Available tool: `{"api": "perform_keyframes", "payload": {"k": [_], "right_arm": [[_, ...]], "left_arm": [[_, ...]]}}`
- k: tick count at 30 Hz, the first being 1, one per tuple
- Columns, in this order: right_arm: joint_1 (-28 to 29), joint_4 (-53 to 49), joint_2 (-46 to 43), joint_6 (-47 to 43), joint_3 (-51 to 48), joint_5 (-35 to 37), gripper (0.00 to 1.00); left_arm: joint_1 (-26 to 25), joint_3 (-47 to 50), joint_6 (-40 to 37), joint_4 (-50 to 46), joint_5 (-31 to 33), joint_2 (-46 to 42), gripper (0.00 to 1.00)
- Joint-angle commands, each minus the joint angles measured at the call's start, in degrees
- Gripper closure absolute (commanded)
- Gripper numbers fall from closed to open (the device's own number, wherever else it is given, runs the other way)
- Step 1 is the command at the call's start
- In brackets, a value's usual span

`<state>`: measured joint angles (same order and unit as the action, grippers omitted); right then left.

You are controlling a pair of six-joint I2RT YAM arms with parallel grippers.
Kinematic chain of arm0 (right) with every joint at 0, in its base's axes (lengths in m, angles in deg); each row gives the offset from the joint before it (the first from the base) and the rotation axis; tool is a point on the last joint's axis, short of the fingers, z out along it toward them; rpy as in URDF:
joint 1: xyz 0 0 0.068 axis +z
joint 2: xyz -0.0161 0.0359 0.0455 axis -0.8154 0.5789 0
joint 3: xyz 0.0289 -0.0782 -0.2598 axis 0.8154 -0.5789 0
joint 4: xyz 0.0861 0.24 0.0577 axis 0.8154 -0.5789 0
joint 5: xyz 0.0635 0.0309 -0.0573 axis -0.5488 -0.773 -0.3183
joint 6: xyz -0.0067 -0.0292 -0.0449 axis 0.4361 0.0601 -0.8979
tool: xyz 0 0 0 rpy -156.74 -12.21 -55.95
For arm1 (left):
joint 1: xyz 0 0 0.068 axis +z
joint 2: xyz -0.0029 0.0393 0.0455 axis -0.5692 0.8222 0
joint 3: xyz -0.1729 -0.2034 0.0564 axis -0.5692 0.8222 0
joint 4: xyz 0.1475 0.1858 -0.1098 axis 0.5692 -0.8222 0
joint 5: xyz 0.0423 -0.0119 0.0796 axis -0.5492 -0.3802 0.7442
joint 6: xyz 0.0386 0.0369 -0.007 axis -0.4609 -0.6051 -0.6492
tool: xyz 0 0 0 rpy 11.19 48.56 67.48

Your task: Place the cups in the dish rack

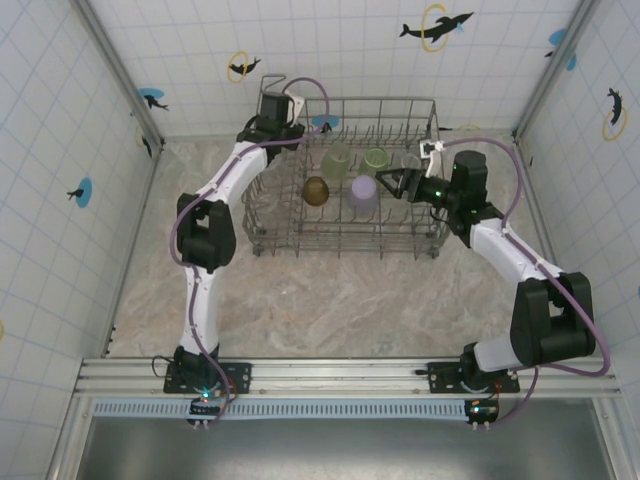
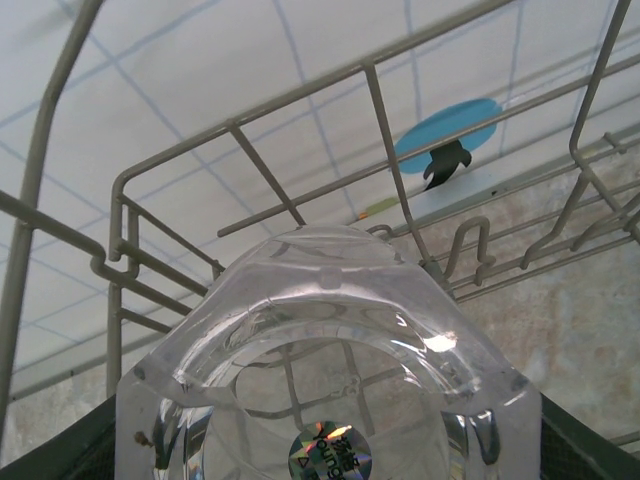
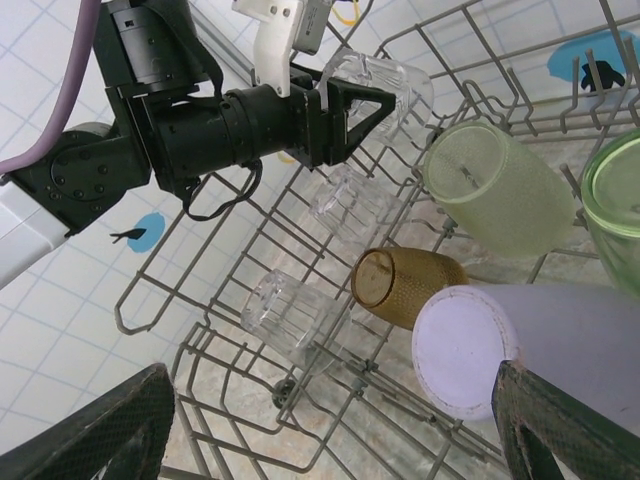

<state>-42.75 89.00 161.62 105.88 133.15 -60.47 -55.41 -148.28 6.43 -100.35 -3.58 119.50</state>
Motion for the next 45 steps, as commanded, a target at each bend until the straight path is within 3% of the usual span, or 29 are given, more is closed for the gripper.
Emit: {"api": "perform_keyframes", "payload": {"k": [1, 13, 14, 20, 24, 29, 45], "right_arm": [[-0.1, 2.5, -0.1, -0.4, -1.3, -0.5, 0.15], [0.0, 3.1, 0.8, -0.1, -1.2, -1.2, 0.15], [0.1, 3.1, 0.9, -0.1, -1.2, -1.1, 0.15], [0.5, 3.0, 1.0, 0.2, -0.7, -1.1, 0.15], [0.7, 2.9, 0.9, 0.2, -0.7, -1.1, 0.15], [0.8, 2.6, 0.6, 0.1, -0.8, -1.2, 0.15], [0.7, 2.3, 0.0, 0.3, -0.8, -1.7, 0.15]], "left_arm": [[0.5, -1.3, -2.1, -2.9, 3.4, 2.2, 1.00], [-0.4, -1.4, -4.6, -4.1, 7.7, 6.0, 1.00], [-0.4, -1.4, -4.6, -4.0, 8.0, 6.0, 0.96], [-1.6, -1.3, -5.9, -2.6, 10.1, 6.0, 0.44], [-2.6, -1.2, -7.9, -0.7, 12.5, 6.0, 0.22], [-3.1, -1.1, -9.1, 1.4, 14.5, 5.7, 0.03], [-3.3, 0.5, -10.6, 5.2, 18.5, 4.1, 0.03]]}}
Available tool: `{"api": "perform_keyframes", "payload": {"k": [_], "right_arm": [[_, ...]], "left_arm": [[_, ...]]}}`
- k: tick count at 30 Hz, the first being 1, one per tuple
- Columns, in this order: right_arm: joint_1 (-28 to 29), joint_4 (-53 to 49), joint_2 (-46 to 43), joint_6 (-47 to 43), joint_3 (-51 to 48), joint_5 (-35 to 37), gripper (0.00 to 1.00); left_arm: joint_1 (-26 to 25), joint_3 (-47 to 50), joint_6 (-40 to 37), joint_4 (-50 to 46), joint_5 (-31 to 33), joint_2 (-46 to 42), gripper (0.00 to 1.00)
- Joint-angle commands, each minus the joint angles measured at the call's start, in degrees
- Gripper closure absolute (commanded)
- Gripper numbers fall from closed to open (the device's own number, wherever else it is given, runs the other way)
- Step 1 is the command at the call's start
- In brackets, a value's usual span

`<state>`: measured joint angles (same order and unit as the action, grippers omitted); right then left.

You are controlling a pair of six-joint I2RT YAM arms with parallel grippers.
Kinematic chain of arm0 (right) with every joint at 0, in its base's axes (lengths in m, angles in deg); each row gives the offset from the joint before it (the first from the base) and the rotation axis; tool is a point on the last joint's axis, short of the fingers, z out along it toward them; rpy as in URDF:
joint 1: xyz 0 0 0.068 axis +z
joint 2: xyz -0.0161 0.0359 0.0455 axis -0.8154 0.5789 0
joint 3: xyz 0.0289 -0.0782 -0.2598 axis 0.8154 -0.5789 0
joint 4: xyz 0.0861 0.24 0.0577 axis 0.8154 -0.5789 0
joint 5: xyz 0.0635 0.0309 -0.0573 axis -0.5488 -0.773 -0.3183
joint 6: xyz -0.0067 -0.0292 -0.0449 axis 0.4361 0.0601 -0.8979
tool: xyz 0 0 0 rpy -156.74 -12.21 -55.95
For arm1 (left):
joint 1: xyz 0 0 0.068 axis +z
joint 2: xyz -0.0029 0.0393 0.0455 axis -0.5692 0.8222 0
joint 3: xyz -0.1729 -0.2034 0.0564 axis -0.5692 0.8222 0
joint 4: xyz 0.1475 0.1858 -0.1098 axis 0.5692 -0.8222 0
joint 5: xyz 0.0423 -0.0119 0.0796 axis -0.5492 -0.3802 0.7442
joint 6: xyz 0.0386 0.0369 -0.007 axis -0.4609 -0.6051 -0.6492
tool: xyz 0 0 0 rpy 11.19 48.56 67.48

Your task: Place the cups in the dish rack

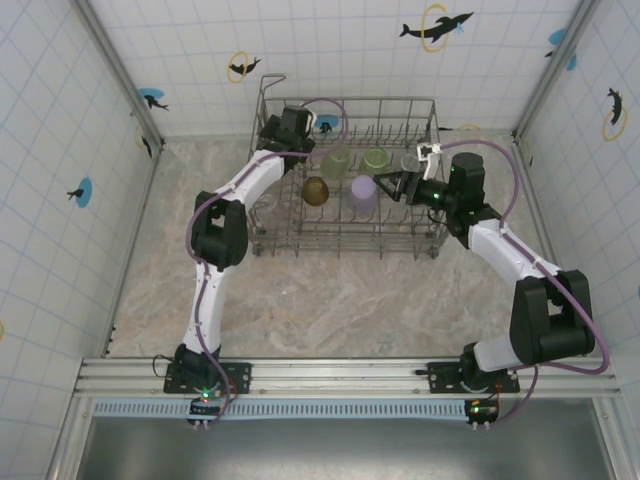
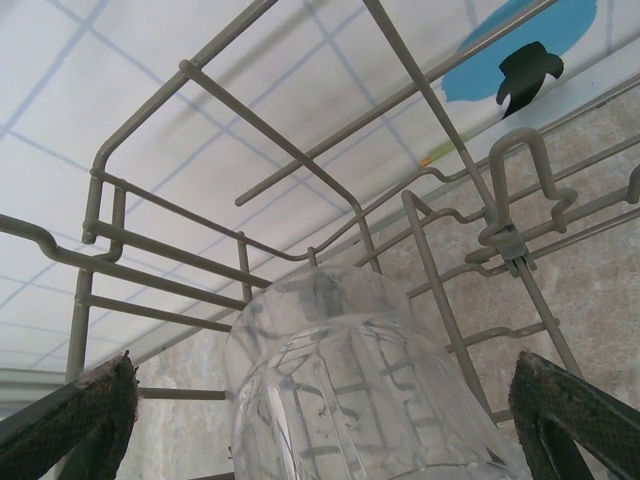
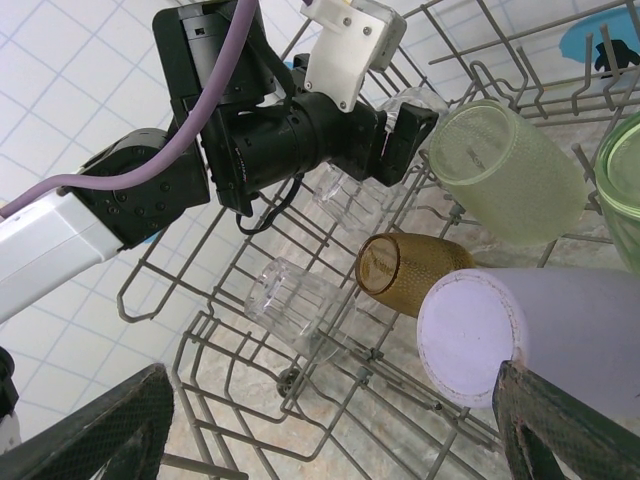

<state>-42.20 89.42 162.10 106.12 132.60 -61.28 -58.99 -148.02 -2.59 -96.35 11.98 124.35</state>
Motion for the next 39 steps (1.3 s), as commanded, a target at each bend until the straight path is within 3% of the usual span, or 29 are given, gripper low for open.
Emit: {"api": "perform_keyframes", "payload": {"k": [1, 29, 39], "right_arm": [[0.2, 2.0, -0.4, 0.2, -0.1, -0.9, 0.15], [4.5, -3.6, 0.0, -2.0, 6.1, 3.5, 0.14], [8.0, -11.4, 2.9, -5.8, 12.2, 11.3, 0.14]], "left_arm": [[0.4, 0.3, -1.5, 1.2, 2.9, -0.9, 0.03], [0.3, 1.6, 2.1, 4.8, 7.0, -8.0, 0.03], [0.4, 3.7, 6.8, 3.9, 7.6, -15.5, 0.03]]}}
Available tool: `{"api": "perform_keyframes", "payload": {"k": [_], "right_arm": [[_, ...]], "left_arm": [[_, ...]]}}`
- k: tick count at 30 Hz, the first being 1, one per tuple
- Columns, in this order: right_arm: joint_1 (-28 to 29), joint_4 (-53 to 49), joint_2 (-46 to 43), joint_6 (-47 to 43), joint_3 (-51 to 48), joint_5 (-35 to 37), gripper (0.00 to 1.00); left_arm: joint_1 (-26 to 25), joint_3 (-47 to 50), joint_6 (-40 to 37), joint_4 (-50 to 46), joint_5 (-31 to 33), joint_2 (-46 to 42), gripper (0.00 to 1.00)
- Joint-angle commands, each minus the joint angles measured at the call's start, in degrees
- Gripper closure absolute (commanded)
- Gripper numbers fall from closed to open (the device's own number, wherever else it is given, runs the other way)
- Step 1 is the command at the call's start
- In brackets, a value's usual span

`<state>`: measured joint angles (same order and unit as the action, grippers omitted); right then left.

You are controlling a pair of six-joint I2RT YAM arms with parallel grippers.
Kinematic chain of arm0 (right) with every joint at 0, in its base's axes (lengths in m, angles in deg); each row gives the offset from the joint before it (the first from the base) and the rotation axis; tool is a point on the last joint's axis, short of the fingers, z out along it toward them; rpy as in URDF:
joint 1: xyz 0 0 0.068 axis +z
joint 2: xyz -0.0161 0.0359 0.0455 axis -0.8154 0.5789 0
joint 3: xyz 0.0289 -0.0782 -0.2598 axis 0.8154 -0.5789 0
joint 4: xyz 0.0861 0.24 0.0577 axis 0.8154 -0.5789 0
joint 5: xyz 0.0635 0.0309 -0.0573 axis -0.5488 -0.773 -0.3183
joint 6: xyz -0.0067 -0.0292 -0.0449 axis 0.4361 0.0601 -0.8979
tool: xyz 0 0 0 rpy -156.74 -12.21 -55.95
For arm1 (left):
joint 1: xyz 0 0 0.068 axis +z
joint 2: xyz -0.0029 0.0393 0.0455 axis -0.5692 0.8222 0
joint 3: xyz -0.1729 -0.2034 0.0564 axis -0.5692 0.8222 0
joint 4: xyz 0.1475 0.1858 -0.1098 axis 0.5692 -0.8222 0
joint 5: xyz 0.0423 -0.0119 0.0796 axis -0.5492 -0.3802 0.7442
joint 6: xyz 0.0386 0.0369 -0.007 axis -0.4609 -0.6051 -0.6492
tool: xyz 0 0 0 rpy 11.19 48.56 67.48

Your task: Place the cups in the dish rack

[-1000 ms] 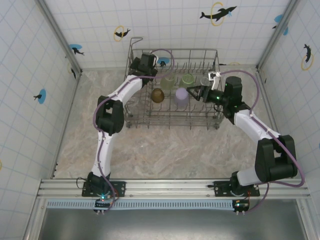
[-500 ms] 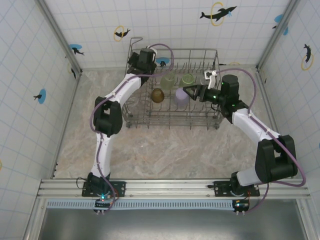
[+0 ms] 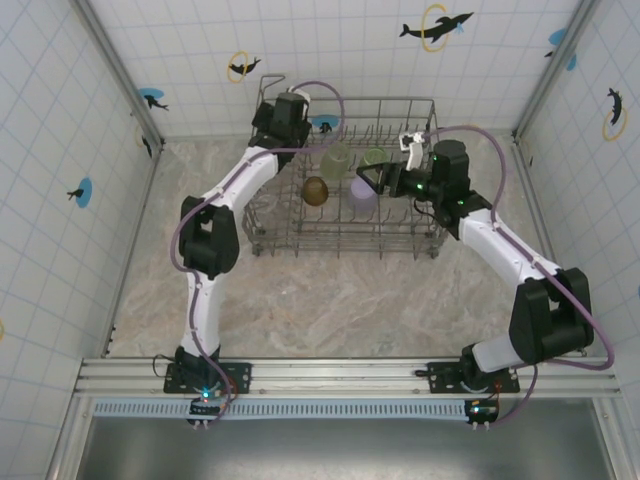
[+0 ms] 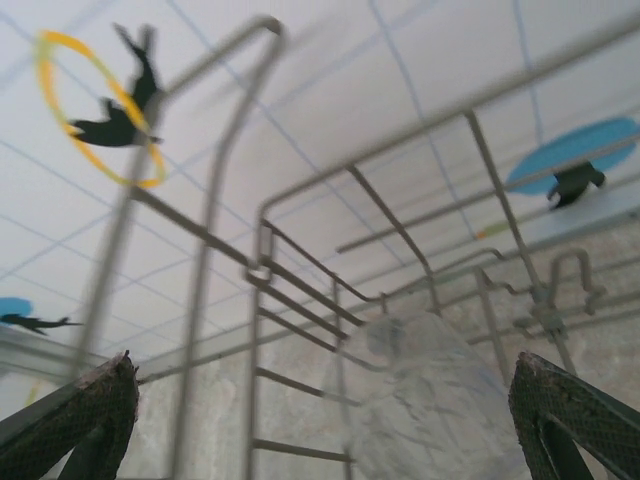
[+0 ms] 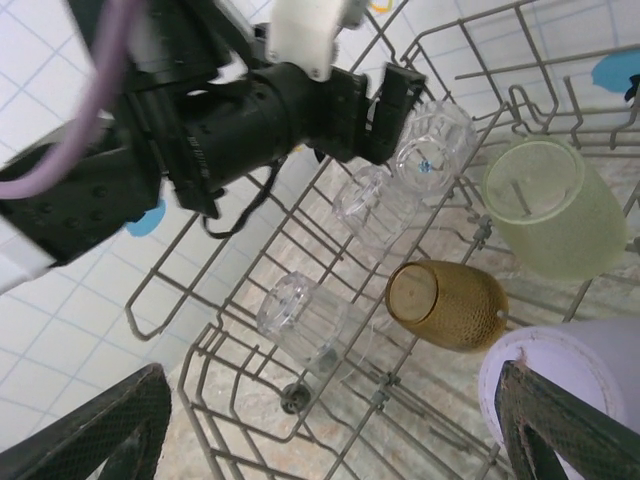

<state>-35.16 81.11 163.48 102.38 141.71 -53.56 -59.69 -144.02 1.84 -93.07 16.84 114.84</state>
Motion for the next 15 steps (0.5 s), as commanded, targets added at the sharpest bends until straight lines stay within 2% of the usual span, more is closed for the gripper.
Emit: {"api": "perform_keyframes", "payload": {"k": [1, 8, 15], "right_arm": [[1.5, -4.0, 2.1, -2.5, 4.1, 4.6, 0.14], [5.3, -12.4, 7.2, -6.3, 12.4, 10.6, 0.14], [10.2, -20.3, 14.7, -11.3, 24.4, 18.5, 0.14]], "left_arm": [[1.1, -0.2, 2.9, 0.3, 3.0, -6.7, 0.03], [1.1, 1.6, 6.0, -2.2, 4.0, -11.4, 0.03], [1.8, 4.3, 13.3, -5.8, 0.1, -16.0, 0.03]]}}
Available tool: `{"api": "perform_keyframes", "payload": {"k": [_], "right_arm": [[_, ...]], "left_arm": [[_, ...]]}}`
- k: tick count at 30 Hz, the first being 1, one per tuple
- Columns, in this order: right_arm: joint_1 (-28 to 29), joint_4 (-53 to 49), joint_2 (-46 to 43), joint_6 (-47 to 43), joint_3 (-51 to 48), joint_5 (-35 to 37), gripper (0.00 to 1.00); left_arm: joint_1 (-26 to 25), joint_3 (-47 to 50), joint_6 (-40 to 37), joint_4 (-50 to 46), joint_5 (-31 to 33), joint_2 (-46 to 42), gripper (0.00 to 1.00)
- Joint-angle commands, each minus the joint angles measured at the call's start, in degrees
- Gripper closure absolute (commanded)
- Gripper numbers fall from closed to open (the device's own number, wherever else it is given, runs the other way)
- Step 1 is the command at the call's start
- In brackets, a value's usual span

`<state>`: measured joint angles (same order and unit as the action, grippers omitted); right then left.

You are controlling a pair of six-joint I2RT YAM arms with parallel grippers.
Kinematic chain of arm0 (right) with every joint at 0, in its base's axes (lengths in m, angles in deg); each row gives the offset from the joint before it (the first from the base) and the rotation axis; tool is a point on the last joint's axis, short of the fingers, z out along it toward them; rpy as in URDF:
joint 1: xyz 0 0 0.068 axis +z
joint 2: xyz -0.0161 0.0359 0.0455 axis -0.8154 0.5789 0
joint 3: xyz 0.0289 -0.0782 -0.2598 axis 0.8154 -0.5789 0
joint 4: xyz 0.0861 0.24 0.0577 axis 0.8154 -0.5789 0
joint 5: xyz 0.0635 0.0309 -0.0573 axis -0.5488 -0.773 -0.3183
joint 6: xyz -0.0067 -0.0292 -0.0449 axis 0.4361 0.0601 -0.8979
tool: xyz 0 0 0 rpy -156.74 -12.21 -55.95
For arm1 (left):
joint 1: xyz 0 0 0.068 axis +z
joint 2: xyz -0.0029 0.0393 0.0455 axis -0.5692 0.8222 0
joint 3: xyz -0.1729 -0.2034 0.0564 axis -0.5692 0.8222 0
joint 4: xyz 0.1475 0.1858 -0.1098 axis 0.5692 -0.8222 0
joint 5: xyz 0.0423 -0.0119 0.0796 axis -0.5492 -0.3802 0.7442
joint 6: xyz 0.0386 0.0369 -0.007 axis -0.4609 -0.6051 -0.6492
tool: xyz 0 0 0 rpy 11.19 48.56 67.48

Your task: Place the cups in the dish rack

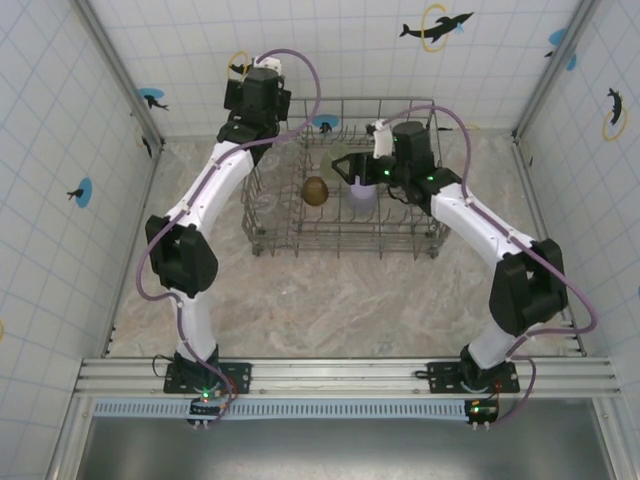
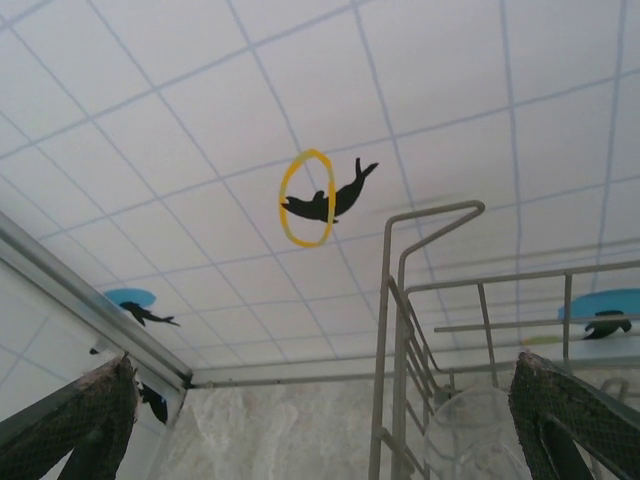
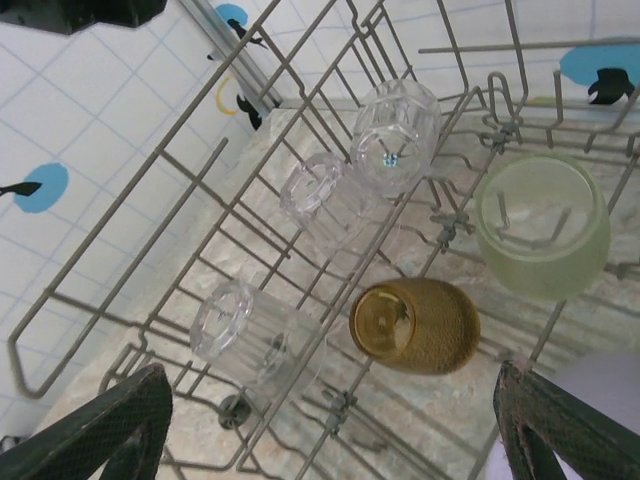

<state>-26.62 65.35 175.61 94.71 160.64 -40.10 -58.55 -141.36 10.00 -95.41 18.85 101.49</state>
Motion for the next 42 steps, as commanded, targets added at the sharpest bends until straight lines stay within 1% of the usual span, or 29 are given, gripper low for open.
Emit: {"api": "perform_keyframes", "payload": {"k": [1, 4, 6, 11, 14, 17, 21, 25, 26, 32, 37, 40, 42], "right_arm": [[2.4, -5.6, 3.9, -4.1, 7.3, 6.2, 0.15], [4.6, -9.1, 9.6, -6.5, 15.2, 9.8, 0.15], [6.1, -12.7, 14.6, -8.4, 22.3, 12.4, 0.16], [8.9, -19.0, 27.0, -15.2, 38.8, 18.4, 0.16], [10.2, -19.3, 32.3, -19.4, 43.8, 23.6, 0.15], [10.1, -17.3, 34.9, -20.6, 45.1, 25.6, 0.13], [9.9, -13.3, 37.8, -17.9, 45.2, 21.5, 0.08], [9.3, -8.2, 40.0, -12.0, 45.4, 17.2, 0.02], [9.3, -7.0, 40.8, -10.2, 45.8, 17.2, 0.02], [8.3, -1.5, 44.7, -3.2, 48.5, 16.2, 0.00], [8.0, 2.2, 46.5, -0.8, 49.3, 16.7, 0.00], [8.3, 1.6, 46.6, -0.4, 50.5, 18.0, 0.01], [8.8, 0.4, 45.3, -0.4, 50.2, 19.5, 0.02]], "left_arm": [[1.2, 2.3, 6.7, -3.7, -2.7, -3.3, 0.03], [2.8, 4.9, 9.9, -3.6, -3.7, -5.5, 0.03], [3.6, 6.4, 11.3, -3.9, -3.8, -6.5, 0.03], [5.6, 11.5, 13.1, -2.6, -3.4, -8.7, 0.03], [7.1, 13.5, 14.6, -1.9, -3.7, -9.4, 0.03], [8.4, 15.2, 15.7, -1.1, -4.8, -9.8, 0.03], [9.5, 17.1, 16.2, 0.3, -5.7, -10.2, 0.03], [10.4, 19.1, 17.2, 2.3, -7.6, -10.9, 0.03], [10.6, 19.6, 17.4, 2.9, -8.0, -11.0, 0.03], [10.9, 22.2, 17.0, 6.6, -11.3, -11.2, 0.03], [10.9, 22.9, 16.7, 8.0, -15.1, -9.7, 0.03], [10.9, 23.0, 16.6, 8.1, -16.0, -8.7, 0.07], [11.0, 23.2, 16.8, 8.2, -17.6, -8.2, 0.13]]}}
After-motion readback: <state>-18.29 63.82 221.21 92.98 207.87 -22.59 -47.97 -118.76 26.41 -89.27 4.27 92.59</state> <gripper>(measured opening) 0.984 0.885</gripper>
